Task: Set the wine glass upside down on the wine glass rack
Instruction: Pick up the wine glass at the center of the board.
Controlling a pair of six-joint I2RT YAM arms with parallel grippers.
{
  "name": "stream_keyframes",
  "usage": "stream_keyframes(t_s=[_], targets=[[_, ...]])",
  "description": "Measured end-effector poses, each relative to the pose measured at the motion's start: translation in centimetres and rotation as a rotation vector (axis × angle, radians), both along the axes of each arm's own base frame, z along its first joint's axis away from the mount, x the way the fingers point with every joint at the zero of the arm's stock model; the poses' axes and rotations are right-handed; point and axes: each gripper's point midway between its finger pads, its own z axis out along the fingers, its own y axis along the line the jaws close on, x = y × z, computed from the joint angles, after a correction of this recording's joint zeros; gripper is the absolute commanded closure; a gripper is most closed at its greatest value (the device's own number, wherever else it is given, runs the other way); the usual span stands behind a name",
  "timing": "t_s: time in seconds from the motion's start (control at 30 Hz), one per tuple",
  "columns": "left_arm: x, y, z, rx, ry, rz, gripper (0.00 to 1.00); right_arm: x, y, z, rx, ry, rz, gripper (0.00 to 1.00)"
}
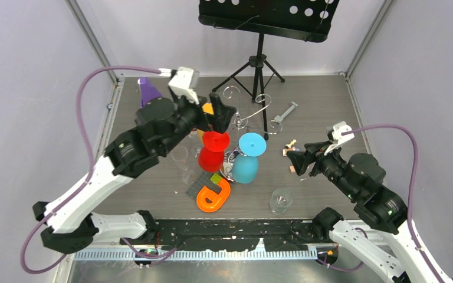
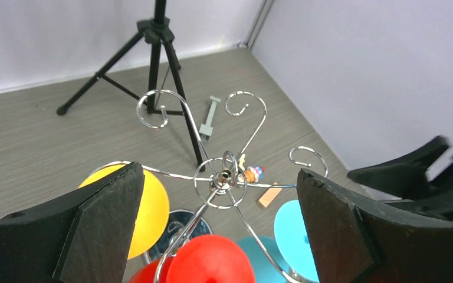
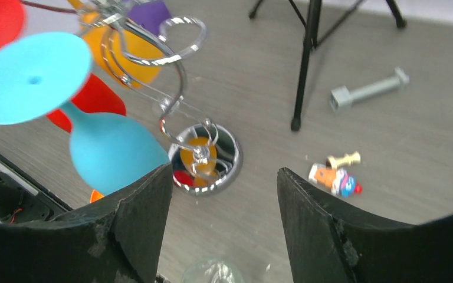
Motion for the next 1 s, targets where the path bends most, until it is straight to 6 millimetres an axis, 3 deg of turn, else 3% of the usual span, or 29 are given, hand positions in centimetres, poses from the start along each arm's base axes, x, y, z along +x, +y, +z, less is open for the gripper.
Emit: stream_keyframes(t_s=[0.13,0.23,0.4,0.5,0.63,0.77,1.0], targets=[[-1.6,3.6,2.3,-0.066,-0.047,0.046,0.02,0.0,-0.6,-3.0,-0.039,0.179,-0.066,0.29],[-2.4,6.8,2.1,-0.09,-0.055,0.116,0.02,-0.5,-0.9,-5.2,-0.067,0.278,-0.087,0.29],[-2.5,12.4,-2.0,-0.036,0.013,0.302,0.02,-0.9,-1.0,-6.7,-0.073,0.345,-0.098,0.29],[-1.5,14.3,-4.6,-0.001,0.073,0.392,0.03,-0.9,-0.8,-7.0,-0.072,0.363,-0.098,0.29],[0.0,15.2,-9.3,0.074,0.178,0.459,0.03,-0.9,-0.7,-7.1,-0.074,0.371,-0.099,0.29],[1.7,15.3,-12.7,0.128,0.272,0.484,0.06,-0.9,-0.8,-7.3,-0.075,0.371,-0.099,0.29],[3.8,14.2,-16.0,0.189,0.367,0.47,0.11,-1.1,-0.9,-7.8,-0.09,0.379,-0.097,0.29]])
